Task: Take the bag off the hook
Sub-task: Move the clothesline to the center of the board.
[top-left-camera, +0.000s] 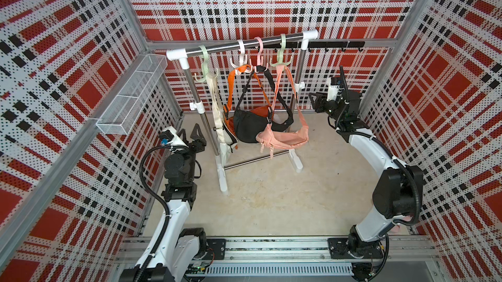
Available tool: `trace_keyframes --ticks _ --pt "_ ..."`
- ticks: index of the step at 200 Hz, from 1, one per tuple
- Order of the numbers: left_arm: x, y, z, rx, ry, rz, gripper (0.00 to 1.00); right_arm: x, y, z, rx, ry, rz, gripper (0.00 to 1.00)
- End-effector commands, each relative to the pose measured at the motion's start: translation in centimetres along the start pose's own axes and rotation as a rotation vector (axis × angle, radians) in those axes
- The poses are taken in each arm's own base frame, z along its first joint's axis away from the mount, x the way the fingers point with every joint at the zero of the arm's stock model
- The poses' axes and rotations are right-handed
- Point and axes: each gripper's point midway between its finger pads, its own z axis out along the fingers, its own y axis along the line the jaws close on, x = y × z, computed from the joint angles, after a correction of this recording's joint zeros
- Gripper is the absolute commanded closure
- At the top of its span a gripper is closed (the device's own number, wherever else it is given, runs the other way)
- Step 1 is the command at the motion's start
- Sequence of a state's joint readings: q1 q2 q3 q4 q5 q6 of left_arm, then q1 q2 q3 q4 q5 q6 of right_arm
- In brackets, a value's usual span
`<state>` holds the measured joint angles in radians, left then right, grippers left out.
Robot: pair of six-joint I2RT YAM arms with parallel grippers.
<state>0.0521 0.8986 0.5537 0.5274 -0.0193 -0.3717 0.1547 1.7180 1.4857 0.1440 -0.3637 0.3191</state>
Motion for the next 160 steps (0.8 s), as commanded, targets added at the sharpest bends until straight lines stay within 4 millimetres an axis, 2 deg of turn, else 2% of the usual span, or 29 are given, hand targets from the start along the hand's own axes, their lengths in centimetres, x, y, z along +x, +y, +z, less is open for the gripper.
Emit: trace_keyframes --ticks 1,40,85,126,160 --pt "-0.6 -1.6 0.7 0.081 0.022 0.042 0.31 0.2 2.8 0.9 -0.140 0.043 -0.012 0.52" --pt "-0.6 -2.6 0.3 0.148 0.012 0.076 0.32 0.9 5.1 1.4 -0.238 0.048 -0.078 0.51" --pt "-0.9 -2.7 -0.3 0.160 -0.025 0.087 0.32 0.8 7.2 1.3 -0.315 0.025 -0.128 0.50" --pt "-0.8 -2.6 0.6 0.174 -0.013 0.060 0.37 1.0 7.6 1.1 -0.329 0.014 -0.159 0.45" --pt "-0.6 -2.7 1.0 0.185 -0.009 0.050 0.38 0.8 7.8 1.6 -0.343 -0.002 -0.152 0.47"
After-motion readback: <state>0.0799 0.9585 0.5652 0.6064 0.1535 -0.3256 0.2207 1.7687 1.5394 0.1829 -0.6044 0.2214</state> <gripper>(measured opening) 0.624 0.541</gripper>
